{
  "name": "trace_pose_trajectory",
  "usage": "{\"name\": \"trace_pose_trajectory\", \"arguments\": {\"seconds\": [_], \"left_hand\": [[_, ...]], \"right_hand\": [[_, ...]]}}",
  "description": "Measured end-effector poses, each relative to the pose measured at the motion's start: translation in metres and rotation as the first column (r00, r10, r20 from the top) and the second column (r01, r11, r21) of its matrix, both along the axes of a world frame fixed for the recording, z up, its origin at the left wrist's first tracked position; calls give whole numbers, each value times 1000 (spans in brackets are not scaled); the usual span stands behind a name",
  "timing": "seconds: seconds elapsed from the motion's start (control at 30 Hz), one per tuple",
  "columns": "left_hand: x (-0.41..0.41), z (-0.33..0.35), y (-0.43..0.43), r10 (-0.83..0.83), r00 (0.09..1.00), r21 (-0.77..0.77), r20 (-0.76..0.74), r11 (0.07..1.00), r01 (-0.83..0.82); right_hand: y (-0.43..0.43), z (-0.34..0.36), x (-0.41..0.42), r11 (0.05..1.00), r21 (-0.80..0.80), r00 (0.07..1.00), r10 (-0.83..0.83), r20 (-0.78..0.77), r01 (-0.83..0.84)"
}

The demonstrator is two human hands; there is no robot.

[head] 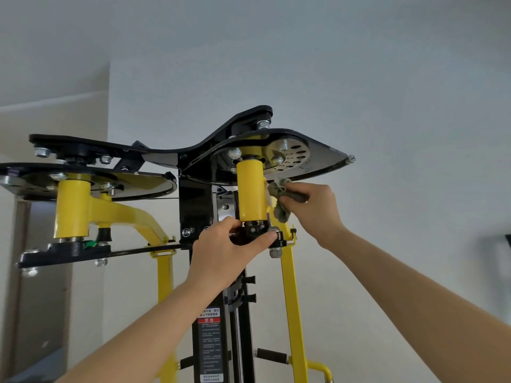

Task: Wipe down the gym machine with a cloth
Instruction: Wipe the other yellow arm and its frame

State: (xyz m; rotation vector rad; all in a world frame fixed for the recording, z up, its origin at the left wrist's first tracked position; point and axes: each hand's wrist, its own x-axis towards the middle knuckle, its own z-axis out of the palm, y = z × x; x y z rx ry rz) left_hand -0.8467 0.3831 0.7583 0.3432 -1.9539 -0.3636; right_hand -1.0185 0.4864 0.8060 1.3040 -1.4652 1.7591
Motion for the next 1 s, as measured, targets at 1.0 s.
{"name": "trace_pose_trajectory", "arguments": {"seconds": [1.0], "left_hand": [[-67,4,51,553,831,13,-56,833,-554]], "right_hand": [[-58,55,-83,418,-575,24,823,568,-703]]}}
